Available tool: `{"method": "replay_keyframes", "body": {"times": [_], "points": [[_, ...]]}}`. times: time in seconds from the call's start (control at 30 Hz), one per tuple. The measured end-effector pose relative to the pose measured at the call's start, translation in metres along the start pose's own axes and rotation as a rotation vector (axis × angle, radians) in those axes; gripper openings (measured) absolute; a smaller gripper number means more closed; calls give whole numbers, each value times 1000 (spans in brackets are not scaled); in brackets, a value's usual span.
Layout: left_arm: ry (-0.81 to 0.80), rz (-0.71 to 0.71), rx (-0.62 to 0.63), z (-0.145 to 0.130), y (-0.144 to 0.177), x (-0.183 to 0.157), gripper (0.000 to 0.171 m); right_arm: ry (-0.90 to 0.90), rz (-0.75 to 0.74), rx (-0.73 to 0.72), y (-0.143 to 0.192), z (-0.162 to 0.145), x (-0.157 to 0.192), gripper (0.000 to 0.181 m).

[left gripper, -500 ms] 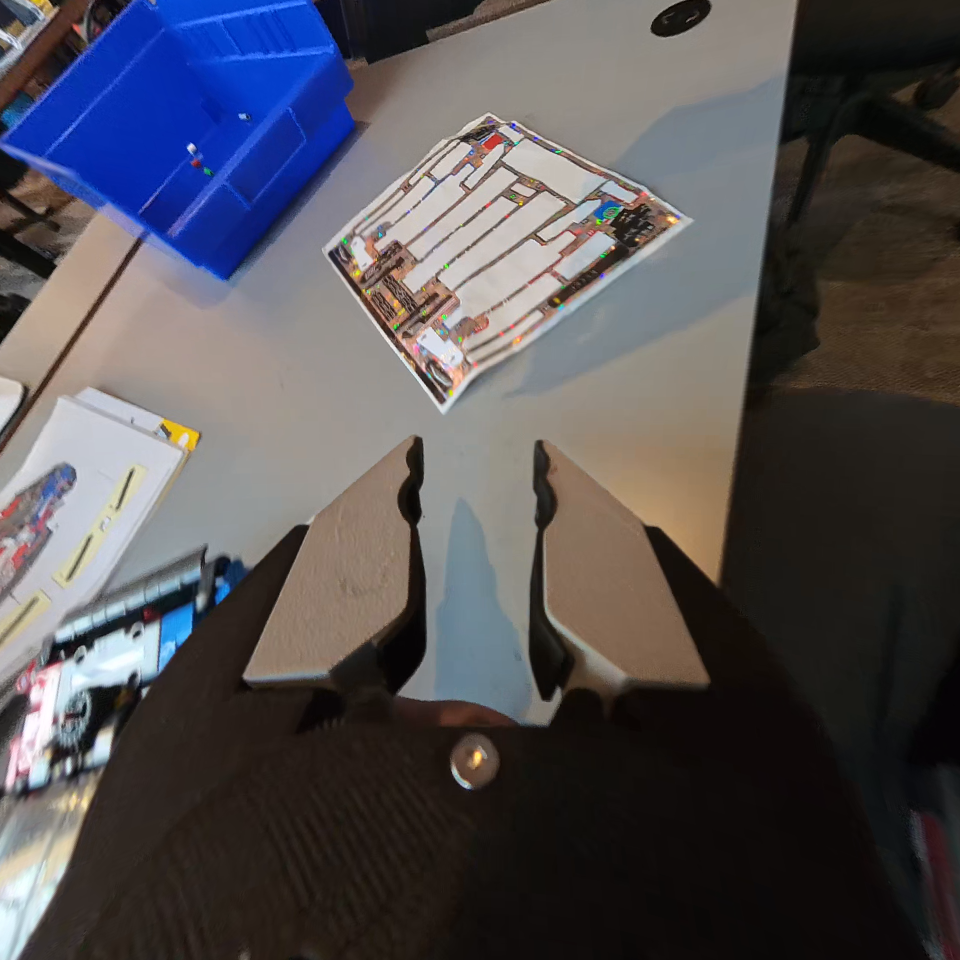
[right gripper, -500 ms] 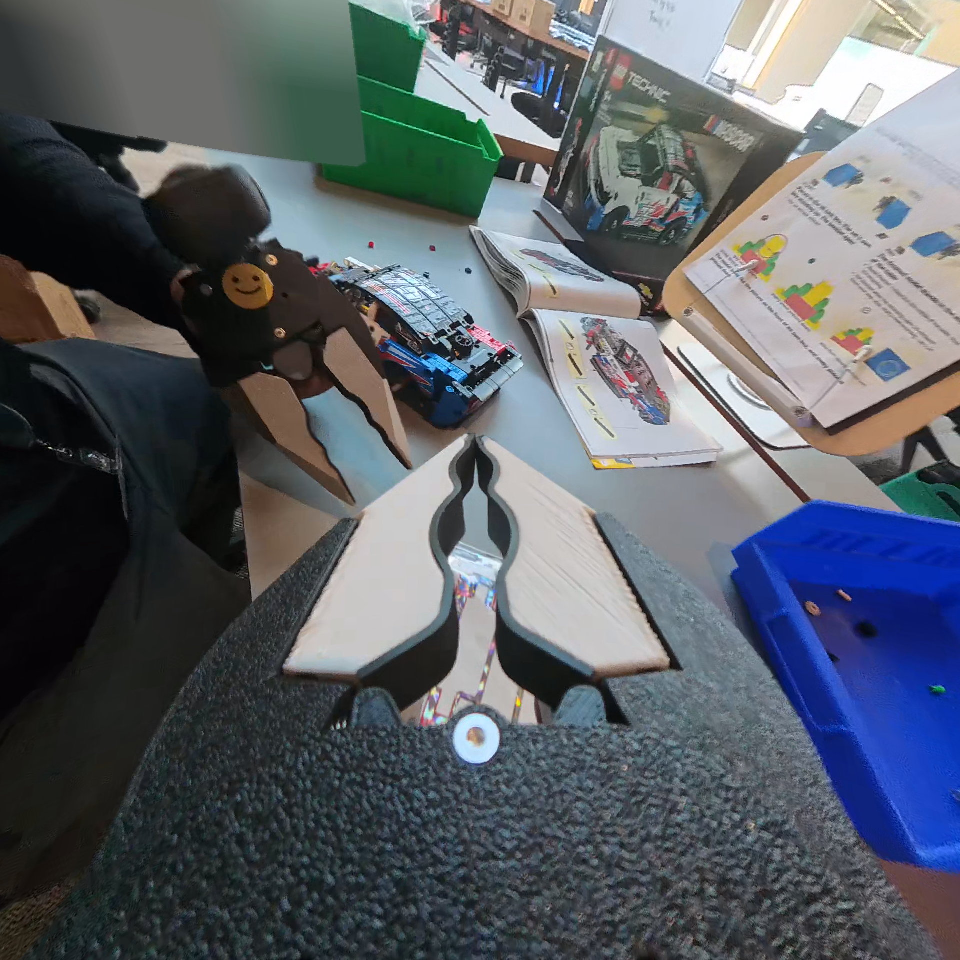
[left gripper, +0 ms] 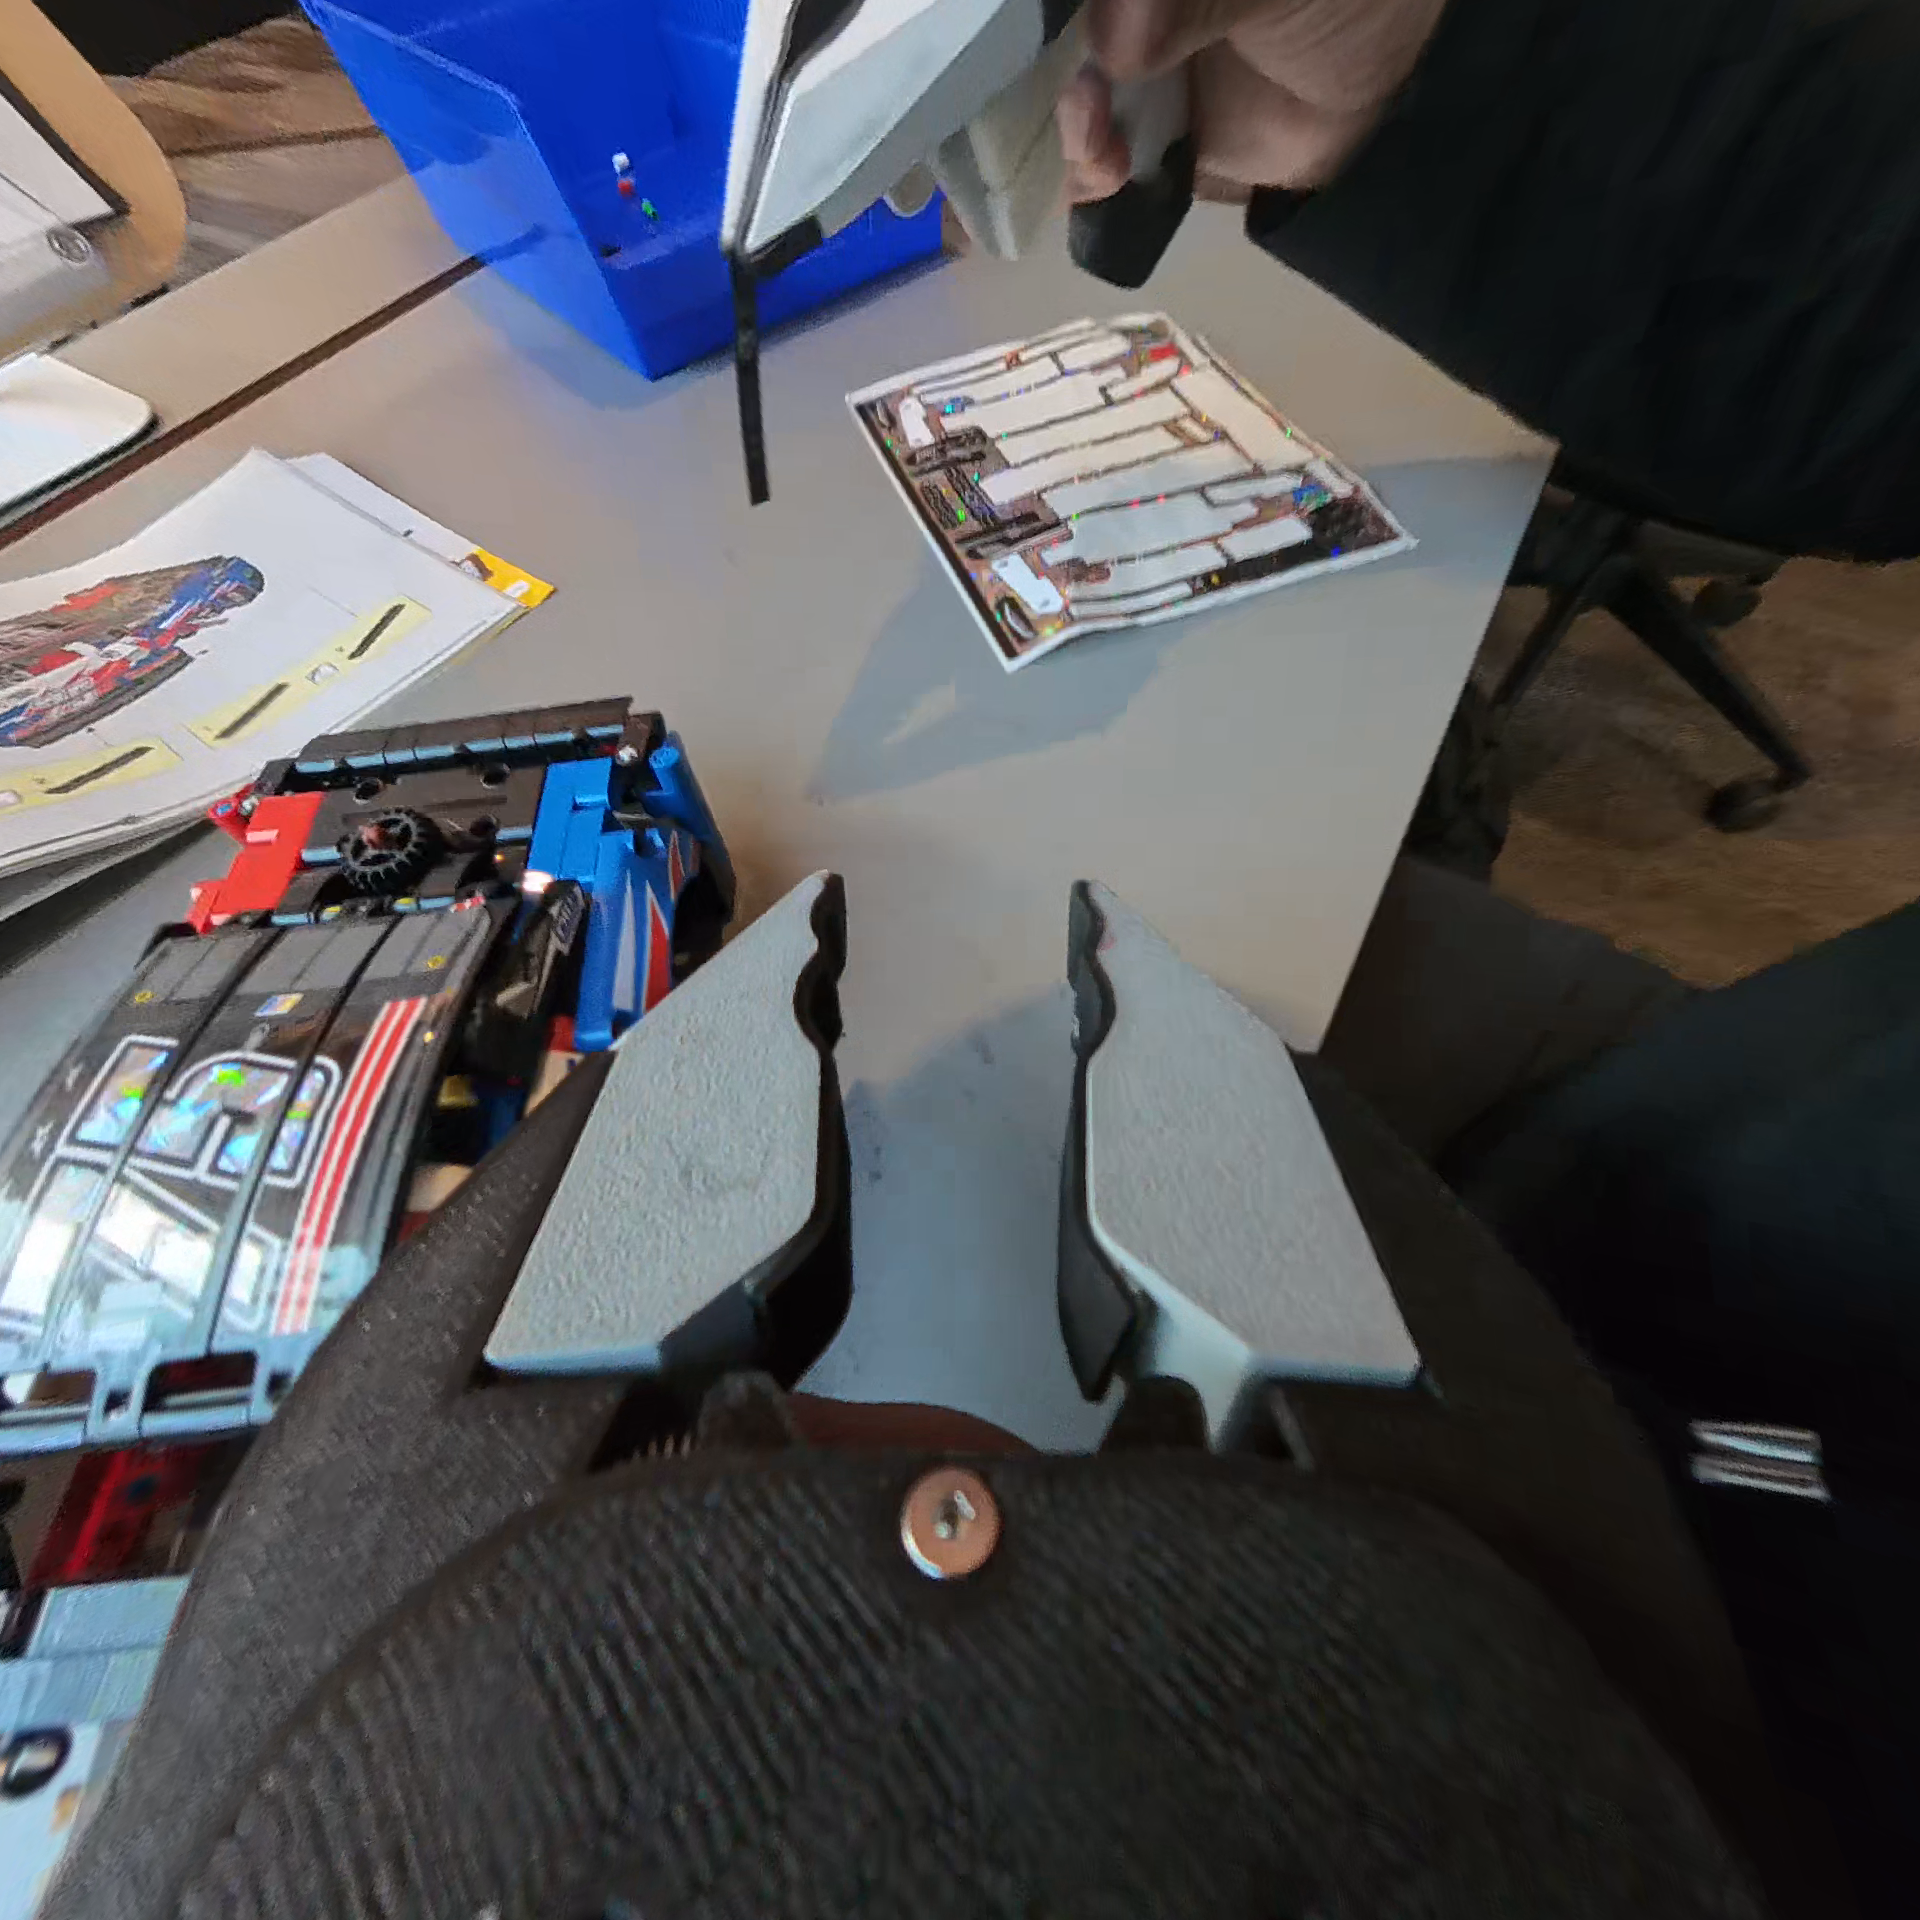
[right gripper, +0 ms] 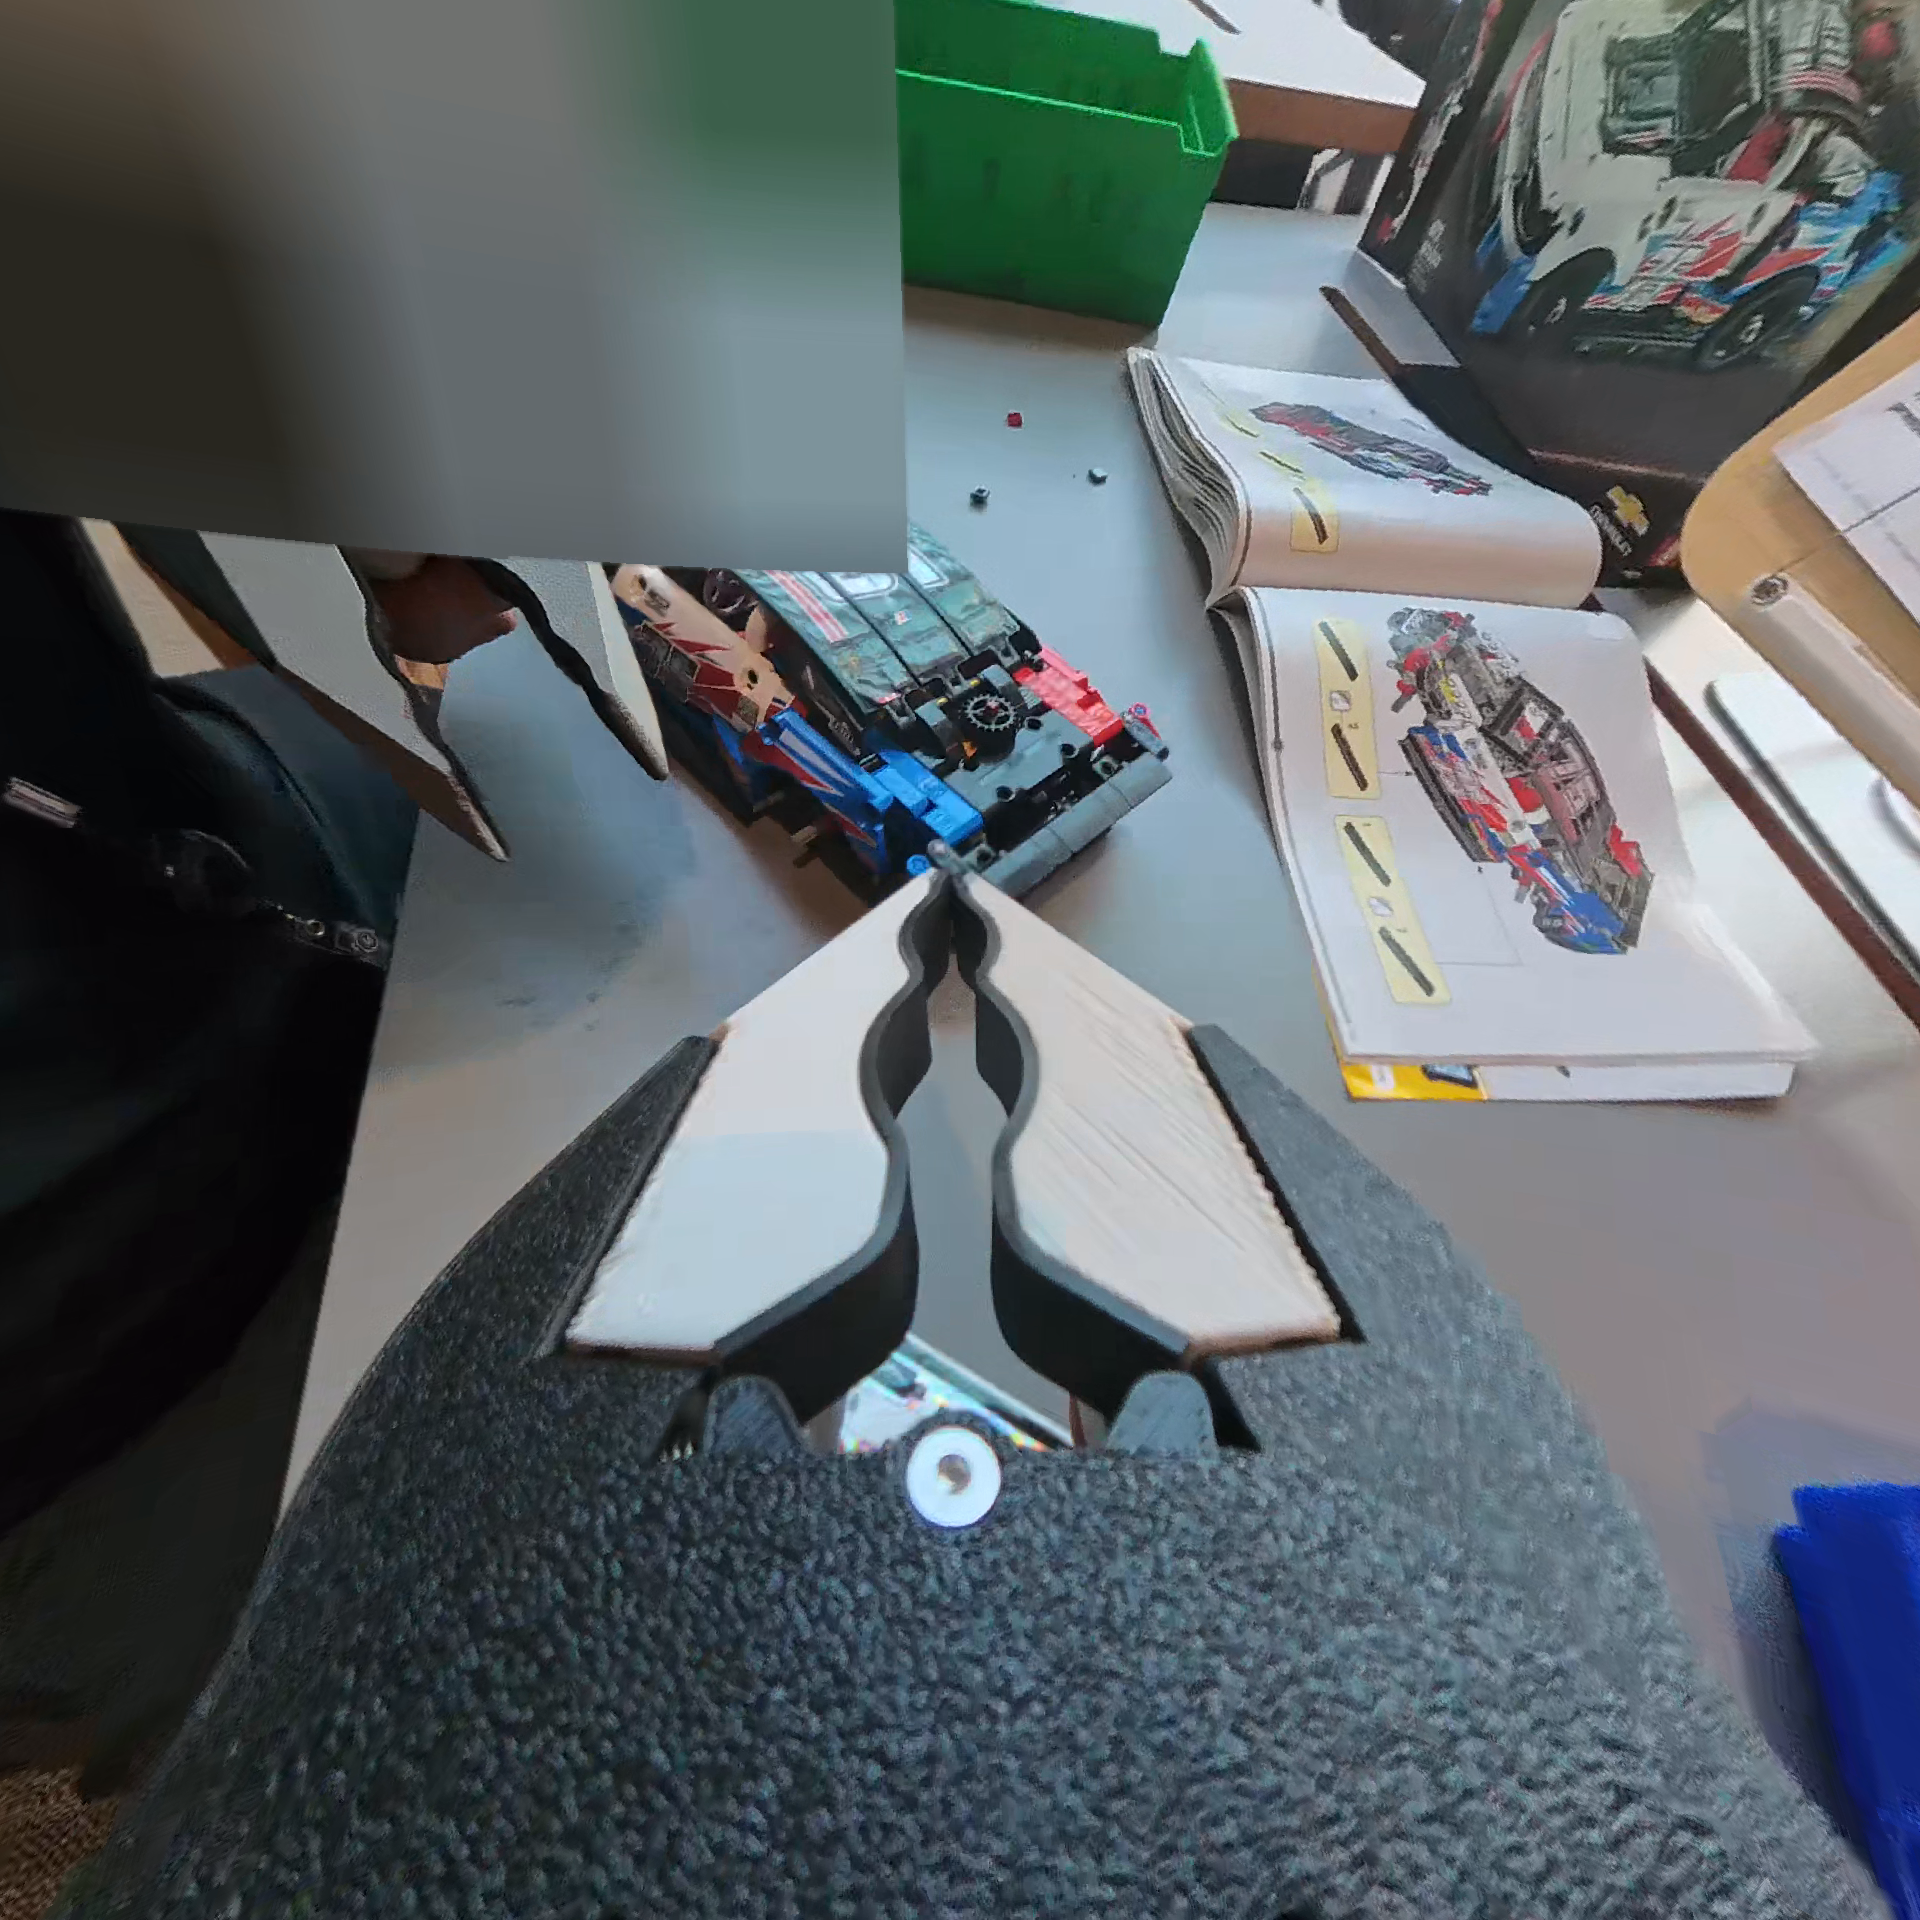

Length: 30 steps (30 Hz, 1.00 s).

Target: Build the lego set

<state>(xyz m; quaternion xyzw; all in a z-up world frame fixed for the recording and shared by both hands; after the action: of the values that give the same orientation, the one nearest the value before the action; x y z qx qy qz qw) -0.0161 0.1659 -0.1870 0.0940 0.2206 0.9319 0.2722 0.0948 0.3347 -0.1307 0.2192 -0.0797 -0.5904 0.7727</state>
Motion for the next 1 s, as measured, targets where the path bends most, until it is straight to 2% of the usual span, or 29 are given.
{"method": "replay_keyframes", "body": {"times": [0.13,0.33,0.43,0.6,0.73,0.9,1.0], "points": [[83,-10,0,1,-2,6,40,6,51,-20,-7,14,-5,0],[34,138,29,3,12,24,38,-16,179,2,-30,26,-6,0],[58,166,29,11,22,38,37,-58,282,-5,-38,39,-5,0],[153,76,3,22,26,45,31,-99,348,1,-47,46,3,0],[144,44,6,31,21,46,31,-180,406,50,-52,45,8,0],[180,-25,-6,37,19,40,29,-178,439,93,-49,51,18,0],[184,-51,-19,42,20,38,22,-153,456,117,-48,56,26,0]]}}
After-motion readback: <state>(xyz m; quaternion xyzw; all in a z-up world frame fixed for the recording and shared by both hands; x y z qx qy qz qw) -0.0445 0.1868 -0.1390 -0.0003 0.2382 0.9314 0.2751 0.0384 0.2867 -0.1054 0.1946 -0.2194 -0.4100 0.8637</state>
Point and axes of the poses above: each gripper's, where its closed fingertips meet, y back along the fingers, z out of its top, x = y × z across the jaws, the point moved 7 cm from there along y, back along the fingers, and after that the axes turned 1 degree about y, right-handed, at the moved point
